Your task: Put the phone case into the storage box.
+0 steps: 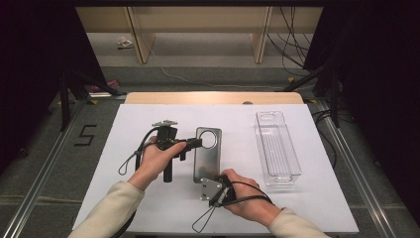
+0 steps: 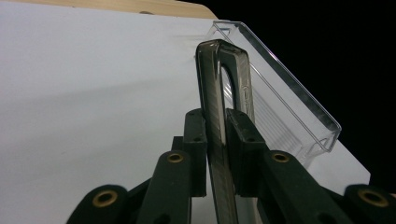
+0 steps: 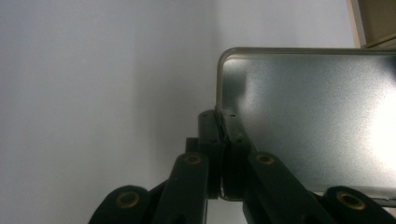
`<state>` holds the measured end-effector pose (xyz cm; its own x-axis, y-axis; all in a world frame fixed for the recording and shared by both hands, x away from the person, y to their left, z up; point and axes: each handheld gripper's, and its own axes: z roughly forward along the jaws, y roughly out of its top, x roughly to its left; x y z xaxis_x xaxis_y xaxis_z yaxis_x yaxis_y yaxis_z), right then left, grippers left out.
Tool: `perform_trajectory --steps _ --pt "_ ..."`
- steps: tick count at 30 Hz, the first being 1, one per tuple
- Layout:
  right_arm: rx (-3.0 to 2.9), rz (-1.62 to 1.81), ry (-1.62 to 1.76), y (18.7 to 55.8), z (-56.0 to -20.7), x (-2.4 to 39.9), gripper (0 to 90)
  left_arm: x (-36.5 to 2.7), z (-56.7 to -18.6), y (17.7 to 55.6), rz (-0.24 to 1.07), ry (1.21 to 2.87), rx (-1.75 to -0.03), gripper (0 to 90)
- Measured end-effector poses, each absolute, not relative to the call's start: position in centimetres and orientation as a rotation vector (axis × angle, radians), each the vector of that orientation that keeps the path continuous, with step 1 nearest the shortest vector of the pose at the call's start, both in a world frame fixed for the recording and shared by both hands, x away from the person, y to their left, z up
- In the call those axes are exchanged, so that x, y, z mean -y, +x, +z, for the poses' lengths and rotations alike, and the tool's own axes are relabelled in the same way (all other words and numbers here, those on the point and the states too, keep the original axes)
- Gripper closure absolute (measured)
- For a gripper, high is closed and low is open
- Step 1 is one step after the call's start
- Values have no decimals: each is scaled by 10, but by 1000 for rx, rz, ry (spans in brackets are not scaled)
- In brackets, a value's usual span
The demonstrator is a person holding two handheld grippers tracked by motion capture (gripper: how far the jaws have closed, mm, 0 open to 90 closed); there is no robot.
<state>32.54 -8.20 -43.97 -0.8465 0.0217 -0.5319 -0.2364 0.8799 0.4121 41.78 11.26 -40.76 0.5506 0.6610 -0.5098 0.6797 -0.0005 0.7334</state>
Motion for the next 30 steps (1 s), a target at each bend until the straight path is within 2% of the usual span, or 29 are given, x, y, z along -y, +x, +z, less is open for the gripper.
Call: perform_trajectory --steps 22,25,30 --pt "-2493 644 -144 327 -440 83 885 -111 -404 415 -33 1655 -1091 806" --pt "-2482 656 -138 327 -440 84 853 -111 -403 414 -9 1660 -1071 809" --pt "-2467 700 -116 328 -439 84 745 -112 -404 414 23 1660 -1054 810"
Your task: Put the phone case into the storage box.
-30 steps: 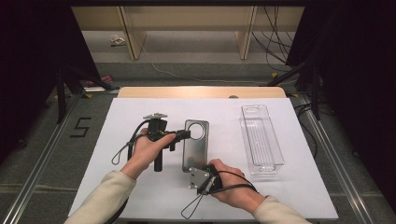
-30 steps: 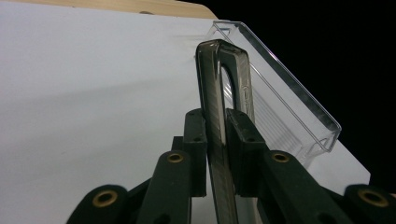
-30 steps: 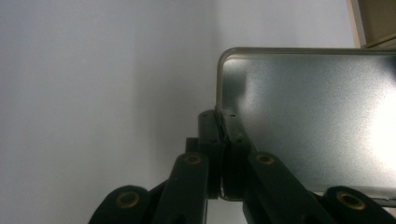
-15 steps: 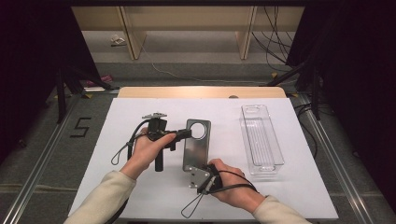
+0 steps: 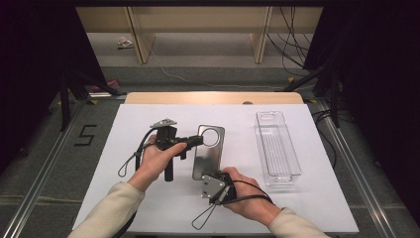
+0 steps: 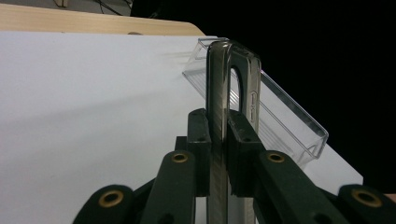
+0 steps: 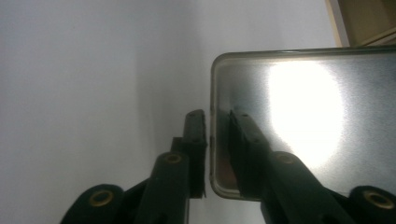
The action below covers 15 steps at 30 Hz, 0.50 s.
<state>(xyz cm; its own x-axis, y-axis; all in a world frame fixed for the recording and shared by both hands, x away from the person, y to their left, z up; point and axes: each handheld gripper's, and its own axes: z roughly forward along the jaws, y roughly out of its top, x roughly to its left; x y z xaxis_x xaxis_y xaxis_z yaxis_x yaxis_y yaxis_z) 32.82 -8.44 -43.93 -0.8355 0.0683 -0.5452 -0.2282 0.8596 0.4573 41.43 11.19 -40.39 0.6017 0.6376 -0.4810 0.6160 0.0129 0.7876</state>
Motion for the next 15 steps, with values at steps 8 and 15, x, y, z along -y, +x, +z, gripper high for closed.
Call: perform_trajectory --steps 8,15 --pt "-2428 792 -41 331 -437 87 580 -114 -406 415 67 1665 -1028 809" --pt "-2428 887 54 335 -435 91 463 -116 -408 414 117 1677 -990 809"
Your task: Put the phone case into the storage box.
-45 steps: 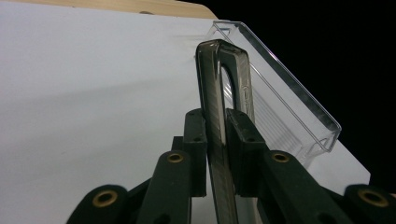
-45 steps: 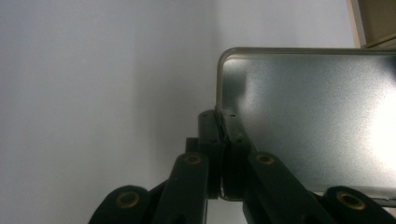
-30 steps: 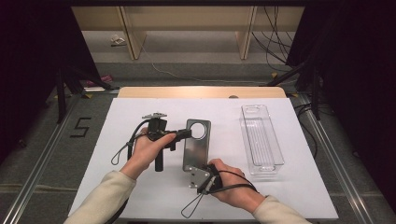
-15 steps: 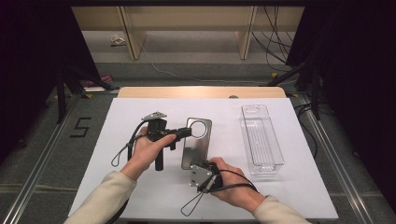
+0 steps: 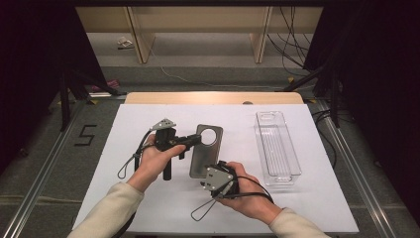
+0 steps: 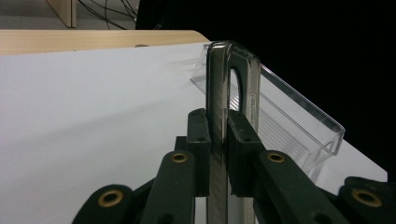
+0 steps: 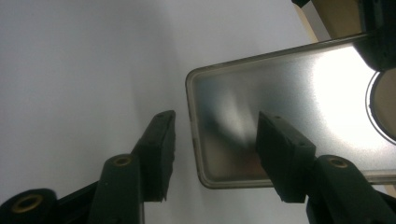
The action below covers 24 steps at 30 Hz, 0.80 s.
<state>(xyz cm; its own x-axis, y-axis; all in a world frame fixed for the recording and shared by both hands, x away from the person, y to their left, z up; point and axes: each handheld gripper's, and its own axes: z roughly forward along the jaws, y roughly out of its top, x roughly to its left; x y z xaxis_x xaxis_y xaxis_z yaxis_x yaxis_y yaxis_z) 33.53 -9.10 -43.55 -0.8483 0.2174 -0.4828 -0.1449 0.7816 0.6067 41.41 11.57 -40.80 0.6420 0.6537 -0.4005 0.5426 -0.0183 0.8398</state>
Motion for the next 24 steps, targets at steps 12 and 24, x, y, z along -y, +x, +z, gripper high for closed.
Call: perform_trajectory --steps 12,24 --pt "-2434 1036 207 342 -433 97 322 -122 -409 414 160 1652 -971 807" --pt "-2417 1164 353 348 -431 105 274 -127 -411 413 204 1631 -957 806"
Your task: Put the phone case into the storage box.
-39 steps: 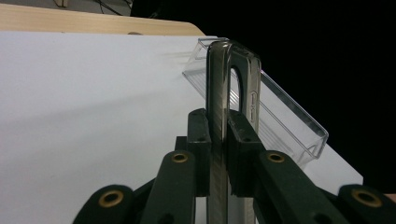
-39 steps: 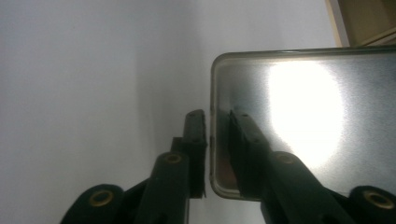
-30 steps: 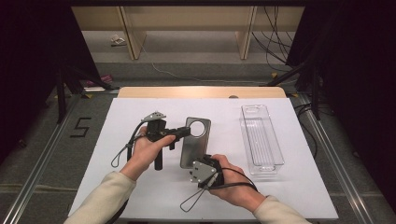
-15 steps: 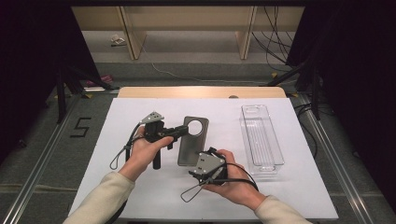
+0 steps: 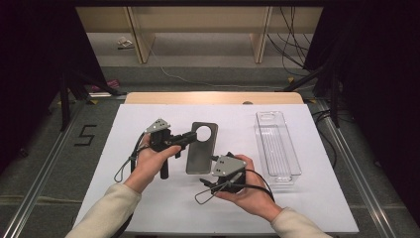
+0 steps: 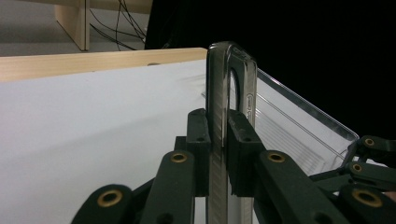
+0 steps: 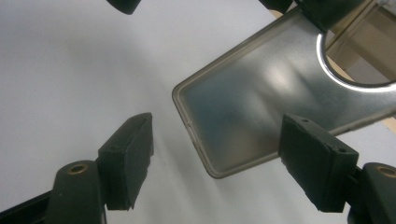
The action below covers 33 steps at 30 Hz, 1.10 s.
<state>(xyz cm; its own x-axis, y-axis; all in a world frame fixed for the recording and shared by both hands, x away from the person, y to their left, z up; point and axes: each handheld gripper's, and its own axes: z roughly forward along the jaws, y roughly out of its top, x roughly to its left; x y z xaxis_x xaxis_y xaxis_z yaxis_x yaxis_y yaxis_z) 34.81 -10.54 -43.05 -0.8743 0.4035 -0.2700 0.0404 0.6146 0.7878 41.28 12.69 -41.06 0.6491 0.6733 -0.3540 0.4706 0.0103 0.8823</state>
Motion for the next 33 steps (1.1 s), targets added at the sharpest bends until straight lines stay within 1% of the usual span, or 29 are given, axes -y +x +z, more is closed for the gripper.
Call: perform_trajectory --steps 14,33 --pt "-2365 1224 525 356 -426 118 274 -127 -412 409 242 1613 -939 807" --pt "-2301 1279 660 366 -423 131 274 -127 -414 403 274 1606 -915 806"
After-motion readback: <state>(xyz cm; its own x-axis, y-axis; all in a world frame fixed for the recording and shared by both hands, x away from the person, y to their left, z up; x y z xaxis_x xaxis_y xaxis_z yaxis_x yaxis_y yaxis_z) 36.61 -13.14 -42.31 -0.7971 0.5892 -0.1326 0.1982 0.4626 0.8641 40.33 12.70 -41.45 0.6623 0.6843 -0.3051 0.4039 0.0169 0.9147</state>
